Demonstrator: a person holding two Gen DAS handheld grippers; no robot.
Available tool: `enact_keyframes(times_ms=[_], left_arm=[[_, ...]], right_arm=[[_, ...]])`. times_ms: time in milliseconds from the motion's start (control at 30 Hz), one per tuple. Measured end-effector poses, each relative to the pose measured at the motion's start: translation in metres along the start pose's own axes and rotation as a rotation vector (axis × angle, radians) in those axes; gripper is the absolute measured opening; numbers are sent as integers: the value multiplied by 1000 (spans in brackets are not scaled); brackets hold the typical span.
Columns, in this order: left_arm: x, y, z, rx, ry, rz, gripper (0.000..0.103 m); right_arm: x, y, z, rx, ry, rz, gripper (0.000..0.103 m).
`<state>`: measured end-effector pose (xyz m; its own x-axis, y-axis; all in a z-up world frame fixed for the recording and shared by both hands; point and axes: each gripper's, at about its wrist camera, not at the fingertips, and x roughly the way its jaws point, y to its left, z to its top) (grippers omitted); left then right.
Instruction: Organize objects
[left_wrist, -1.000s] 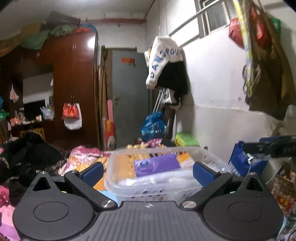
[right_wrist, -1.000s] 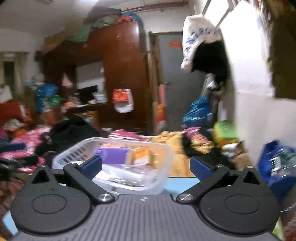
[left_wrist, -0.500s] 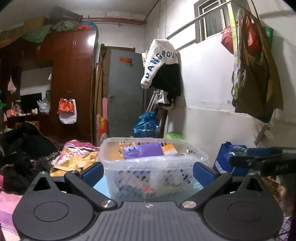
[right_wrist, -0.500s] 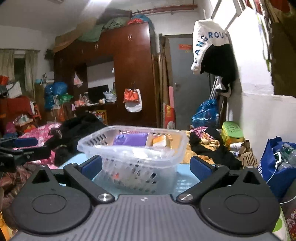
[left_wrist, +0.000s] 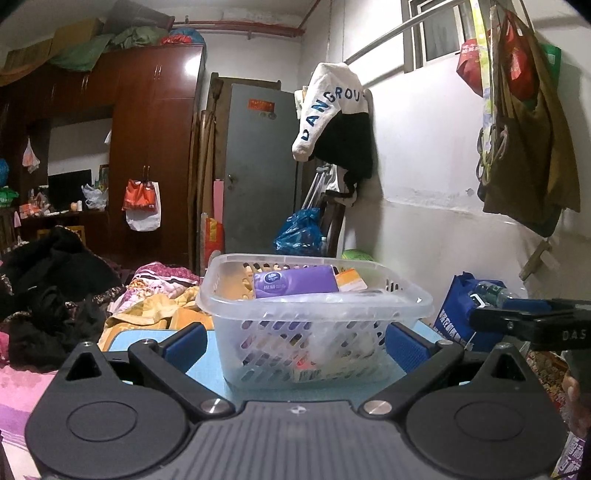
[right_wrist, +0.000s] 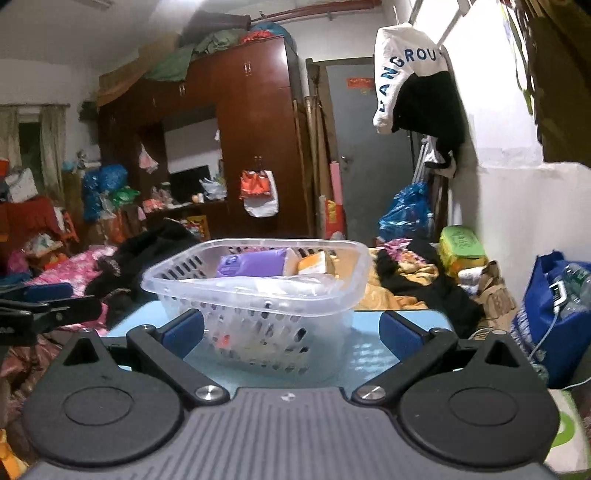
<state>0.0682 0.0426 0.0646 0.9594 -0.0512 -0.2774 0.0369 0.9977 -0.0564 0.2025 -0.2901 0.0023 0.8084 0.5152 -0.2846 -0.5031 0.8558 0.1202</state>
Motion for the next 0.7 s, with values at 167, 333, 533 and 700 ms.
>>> enact_keyframes(times_ms=[167, 333, 533, 700], left_arm=[[-7, -9, -5, 25, -5, 5, 103], [-11, -16, -11, 37, 0, -1, 103], [-22, -23, -19, 36, 0, 6, 103], [-42, -23, -26, 50, -22, 38, 103]], right_arm=[[-7, 10, -8, 0, 8, 8, 103], [-12, 26, -16, -55, 12, -4, 103], [-24, 30, -17, -55, -2, -22, 103], [-49, 26, -17, -1, -29, -1, 103]])
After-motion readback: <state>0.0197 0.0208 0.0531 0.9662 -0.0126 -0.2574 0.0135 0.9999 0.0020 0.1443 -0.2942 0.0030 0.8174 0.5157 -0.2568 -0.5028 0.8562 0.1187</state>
